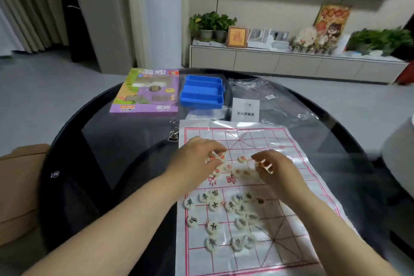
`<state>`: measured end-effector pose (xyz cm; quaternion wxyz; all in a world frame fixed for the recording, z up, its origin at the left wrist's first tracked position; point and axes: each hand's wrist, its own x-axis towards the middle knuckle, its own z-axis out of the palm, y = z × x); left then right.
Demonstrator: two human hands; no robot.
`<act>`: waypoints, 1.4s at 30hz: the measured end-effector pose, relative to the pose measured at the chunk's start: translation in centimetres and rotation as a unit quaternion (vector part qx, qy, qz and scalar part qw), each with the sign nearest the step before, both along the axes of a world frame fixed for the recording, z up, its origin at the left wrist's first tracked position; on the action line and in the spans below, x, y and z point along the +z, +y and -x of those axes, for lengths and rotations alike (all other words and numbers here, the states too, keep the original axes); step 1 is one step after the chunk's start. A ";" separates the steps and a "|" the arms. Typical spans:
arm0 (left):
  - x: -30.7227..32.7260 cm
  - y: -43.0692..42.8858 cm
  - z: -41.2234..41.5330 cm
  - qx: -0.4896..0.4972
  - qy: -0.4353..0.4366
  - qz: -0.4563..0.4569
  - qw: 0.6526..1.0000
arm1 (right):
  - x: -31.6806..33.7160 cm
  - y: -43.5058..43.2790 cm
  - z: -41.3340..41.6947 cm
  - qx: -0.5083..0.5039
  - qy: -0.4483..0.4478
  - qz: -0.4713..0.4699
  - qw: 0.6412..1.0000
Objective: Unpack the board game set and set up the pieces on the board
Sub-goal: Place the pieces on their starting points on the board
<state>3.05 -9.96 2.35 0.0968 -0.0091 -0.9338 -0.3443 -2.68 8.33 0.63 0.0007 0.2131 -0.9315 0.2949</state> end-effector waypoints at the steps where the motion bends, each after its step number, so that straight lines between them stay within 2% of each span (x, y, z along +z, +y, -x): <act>1: 0.0 1.4 0.9 -0.016 -0.019 0.008 1.000 | -0.2 1.1 0.5 -0.022 -0.011 0.011 1.000; 5: -0.9 6.0 3.9 -0.062 -0.078 0.055 0.993 | -1.5 4.2 1.9 -0.072 -0.027 0.039 0.996; 12: -2.5 10.7 6.5 -0.098 -0.095 0.091 0.986 | -3.5 5.8 2.6 -0.085 -0.011 0.129 0.988; 21: -2.3 10.4 7.4 -0.063 -0.078 0.056 0.993 | -3.4 6.1 2.7 -0.096 -0.005 0.132 0.987; 24: -1.6 8.9 6.1 -0.047 -0.074 0.010 0.996 | -3.1 6.0 2.2 -0.065 0.008 0.132 0.989; 26: -1.3 7.3 4.3 -0.033 -0.062 -0.007 0.997 | -2.7 5.9 1.8 -0.032 0.019 0.103 0.994; 29: -1.8 4.6 0.4 0.023 -0.048 -0.038 0.998 | -1.8 5.8 1.2 -0.005 -0.013 0.038 0.999; 34: -4.2 1.2 -5.0 0.101 -0.038 -0.034 0.994 | -1.9 4.9 0.5 -0.004 -0.017 -0.017 1.000; 38: -5.1 0.3 -6.5 0.145 -0.047 -0.031 0.988 | -2.3 4.4 0.8 -0.013 -0.004 -0.006 1.000; 42: -4.9 1.0 -7.6 0.130 -0.065 -0.017 0.989 | -2.5 4.5 0.9 -0.017 0.002 0.032 0.999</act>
